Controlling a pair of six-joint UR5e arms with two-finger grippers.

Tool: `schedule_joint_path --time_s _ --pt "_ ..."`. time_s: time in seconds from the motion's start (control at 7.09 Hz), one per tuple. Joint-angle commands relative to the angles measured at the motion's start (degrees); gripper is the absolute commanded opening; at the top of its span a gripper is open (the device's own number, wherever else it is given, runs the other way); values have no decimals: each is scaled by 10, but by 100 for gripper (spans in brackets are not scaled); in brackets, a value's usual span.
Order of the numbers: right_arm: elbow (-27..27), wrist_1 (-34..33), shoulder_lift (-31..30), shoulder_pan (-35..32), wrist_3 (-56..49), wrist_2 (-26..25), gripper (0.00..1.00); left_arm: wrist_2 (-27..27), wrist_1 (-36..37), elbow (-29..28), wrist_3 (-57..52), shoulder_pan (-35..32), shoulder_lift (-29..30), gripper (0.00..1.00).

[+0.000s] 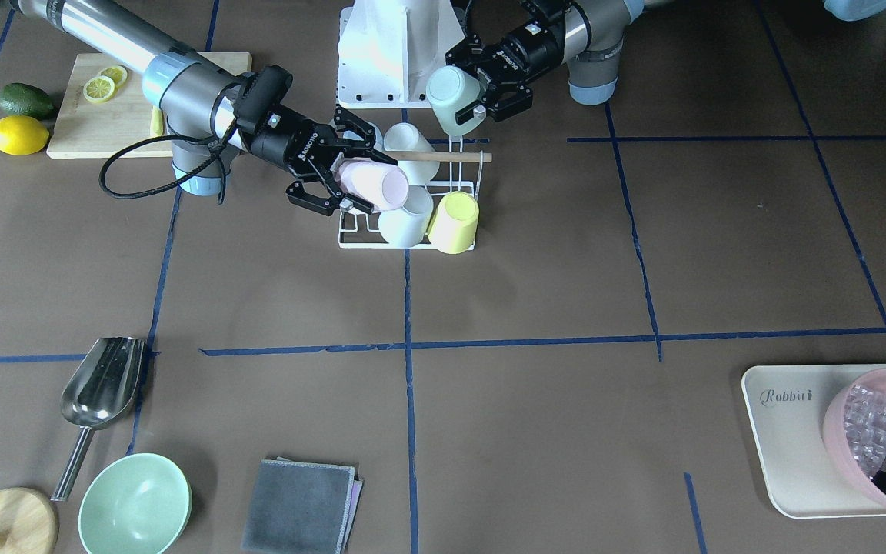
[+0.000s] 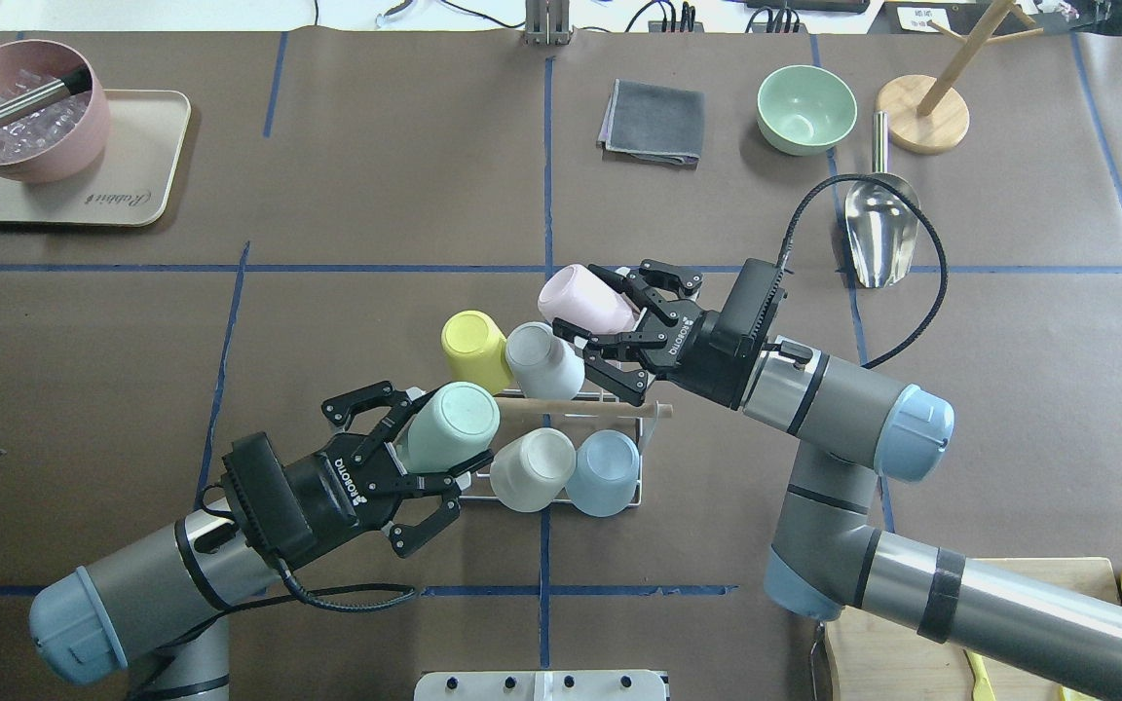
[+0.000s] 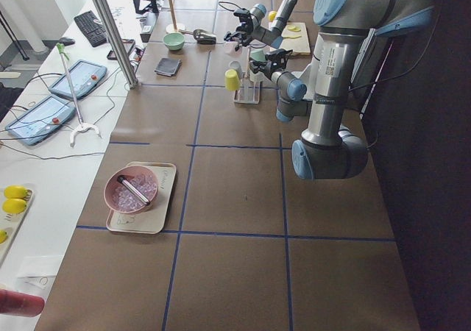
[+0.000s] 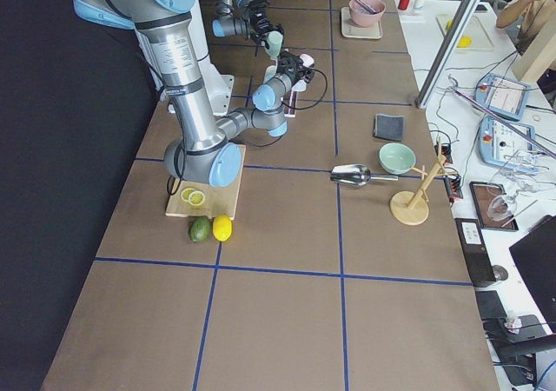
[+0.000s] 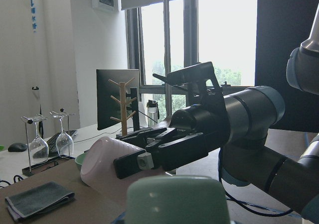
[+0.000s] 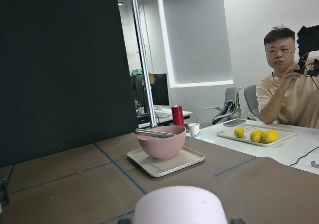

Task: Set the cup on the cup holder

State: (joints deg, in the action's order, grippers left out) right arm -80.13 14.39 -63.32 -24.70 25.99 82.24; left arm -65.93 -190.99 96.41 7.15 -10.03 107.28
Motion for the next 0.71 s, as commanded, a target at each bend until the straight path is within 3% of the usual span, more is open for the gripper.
schedule_joint_path --time_s 0.0,0.56 --pt "10 9 0 -2 0 2 2 -1 0 -14 1 -8 1 6" --pt "9 12 -5 3 -1 2 3 -1 0 -46 3 -3 14 6"
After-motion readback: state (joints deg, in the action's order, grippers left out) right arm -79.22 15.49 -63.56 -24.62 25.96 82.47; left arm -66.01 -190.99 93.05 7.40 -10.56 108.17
